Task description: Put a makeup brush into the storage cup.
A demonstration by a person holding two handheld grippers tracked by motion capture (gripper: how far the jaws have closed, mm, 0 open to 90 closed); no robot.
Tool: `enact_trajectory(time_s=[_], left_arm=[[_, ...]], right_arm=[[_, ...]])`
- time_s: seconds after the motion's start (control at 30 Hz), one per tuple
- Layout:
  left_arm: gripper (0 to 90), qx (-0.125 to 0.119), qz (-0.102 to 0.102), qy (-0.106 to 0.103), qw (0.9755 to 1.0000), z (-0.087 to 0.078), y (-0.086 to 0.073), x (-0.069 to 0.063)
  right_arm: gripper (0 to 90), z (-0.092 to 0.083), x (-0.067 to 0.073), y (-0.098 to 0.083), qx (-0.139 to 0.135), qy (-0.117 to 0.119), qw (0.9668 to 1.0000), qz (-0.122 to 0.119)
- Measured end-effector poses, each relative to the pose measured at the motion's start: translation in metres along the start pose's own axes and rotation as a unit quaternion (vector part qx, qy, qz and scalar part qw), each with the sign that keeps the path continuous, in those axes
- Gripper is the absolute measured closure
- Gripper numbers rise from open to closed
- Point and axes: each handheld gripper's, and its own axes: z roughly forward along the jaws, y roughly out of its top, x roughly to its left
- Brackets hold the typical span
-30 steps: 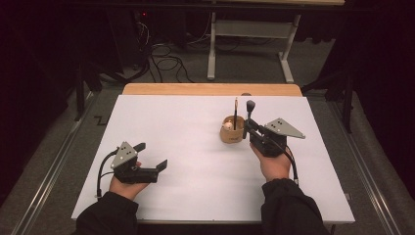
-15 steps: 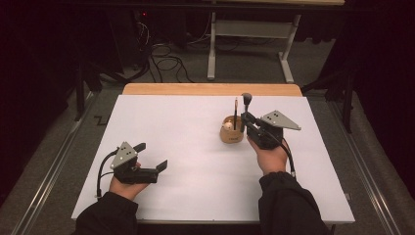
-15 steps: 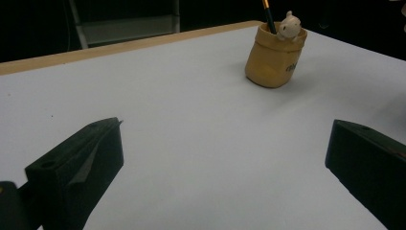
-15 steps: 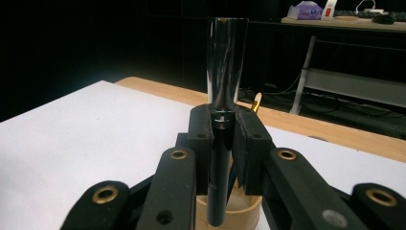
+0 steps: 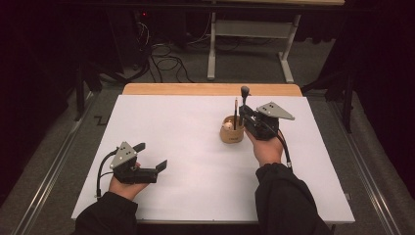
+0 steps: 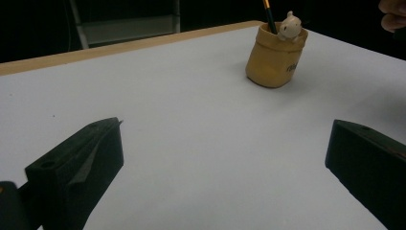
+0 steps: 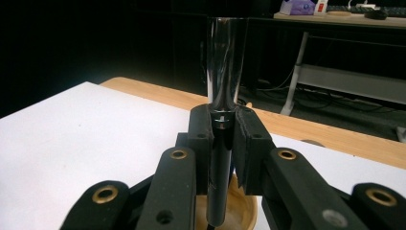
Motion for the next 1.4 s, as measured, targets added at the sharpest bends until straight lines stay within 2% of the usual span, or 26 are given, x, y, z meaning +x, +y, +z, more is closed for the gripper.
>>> enact_trajectory(time_s=[0.67, 1.0, 1.3, 1.37, 1.4], left_arm=[[0.2, 0.001, 0.002, -0.002, 1.0000, 0.001, 0.000, 0.000], [0.2, 0.004, 0.003, -0.004, 1.0000, 0.002, 0.000, -0.002], [0.2, 0.006, 0.005, -0.006, 1.0000, 0.002, 0.000, -0.002], [0.2, 0.006, 0.004, -0.006, 1.0000, 0.002, 0.000, -0.001], [0.2, 0.006, 0.004, -0.006, 1.0000, 0.002, 0.000, -0.001]], right_arm=[[80.1, 0.020, -0.012, -0.011, 0.023, -0.003, 0.9994, 0.025], [80.0, 0.026, -0.011, -0.019, 0.036, -0.002, 0.9990, 0.026], [79.8, 0.031, -0.014, -0.029, 0.050, 0.000, 0.9980, 0.039], [79.2, 0.032, -0.014, -0.030, 0.054, 0.003, 0.9977, 0.041], [76.1, 0.032, -0.014, -0.030, 0.054, 0.002, 0.9978, 0.039]])
